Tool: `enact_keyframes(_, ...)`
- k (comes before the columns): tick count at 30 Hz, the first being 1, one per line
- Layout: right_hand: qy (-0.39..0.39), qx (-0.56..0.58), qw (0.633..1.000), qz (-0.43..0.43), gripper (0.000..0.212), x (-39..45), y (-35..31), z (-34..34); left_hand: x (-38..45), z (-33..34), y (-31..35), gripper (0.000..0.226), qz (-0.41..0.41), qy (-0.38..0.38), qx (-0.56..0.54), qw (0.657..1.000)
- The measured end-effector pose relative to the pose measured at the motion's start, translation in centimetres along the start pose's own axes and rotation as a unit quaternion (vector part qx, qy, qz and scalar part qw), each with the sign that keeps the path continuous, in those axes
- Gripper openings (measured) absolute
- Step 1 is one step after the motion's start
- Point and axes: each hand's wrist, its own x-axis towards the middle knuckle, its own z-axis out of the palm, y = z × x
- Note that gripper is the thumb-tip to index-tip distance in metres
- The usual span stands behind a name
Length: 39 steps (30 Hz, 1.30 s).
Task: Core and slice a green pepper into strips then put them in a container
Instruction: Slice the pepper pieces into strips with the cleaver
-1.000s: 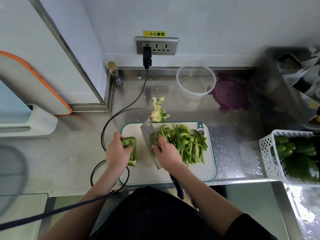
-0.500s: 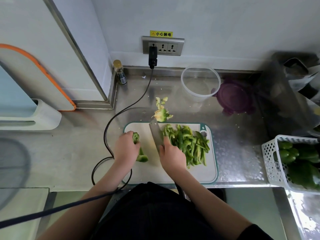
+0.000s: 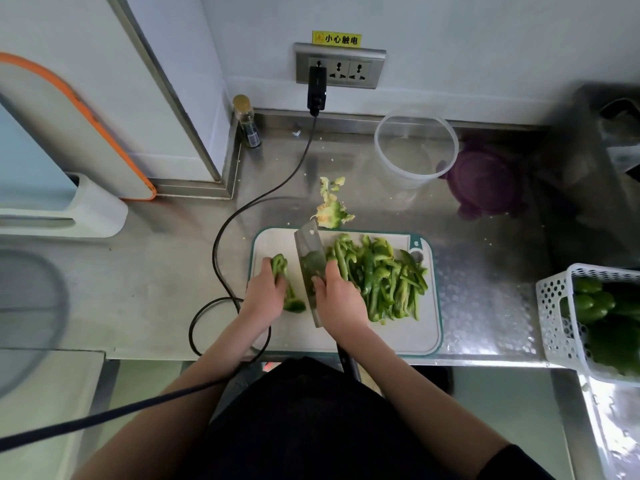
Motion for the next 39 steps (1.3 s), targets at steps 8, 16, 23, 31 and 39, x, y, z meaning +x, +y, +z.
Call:
enact_keyframes(8,0.006,0.037,0.999,0.03,0.018,0.0,0.2,-0.8,-0.3,1.2,0.2,0.014,0.032,-0.027,-0.046,0.998)
enact_keyframes(16,-0.013,0.006,1.0,0.012,0.023,0.1,0.2,0.1,-0.3,1.4,0.2,0.006,0.034,-0.017,-0.032,0.999)
enact_keyframes(23,-0.005,-0.031,0.999,0.005,0.022,0.3,-0.2,0.9,-0.2,1.9,0.2,0.007,0.016,0.006,-0.025,1.0)
enact_keyframes(31,-0.032,-0.11,0.993,0.025,0.021,0.3,-1.5,2.3,-0.2,2.4,-0.1,0.012,-0.002,0.03,-0.052,0.998)
enact_keyframes(39,-0.05,-0.161,0.985,0.023,0.03,1.2,-2.9,1.8,-0.2,2.4,0.0,0.015,-0.024,0.015,-0.084,0.996)
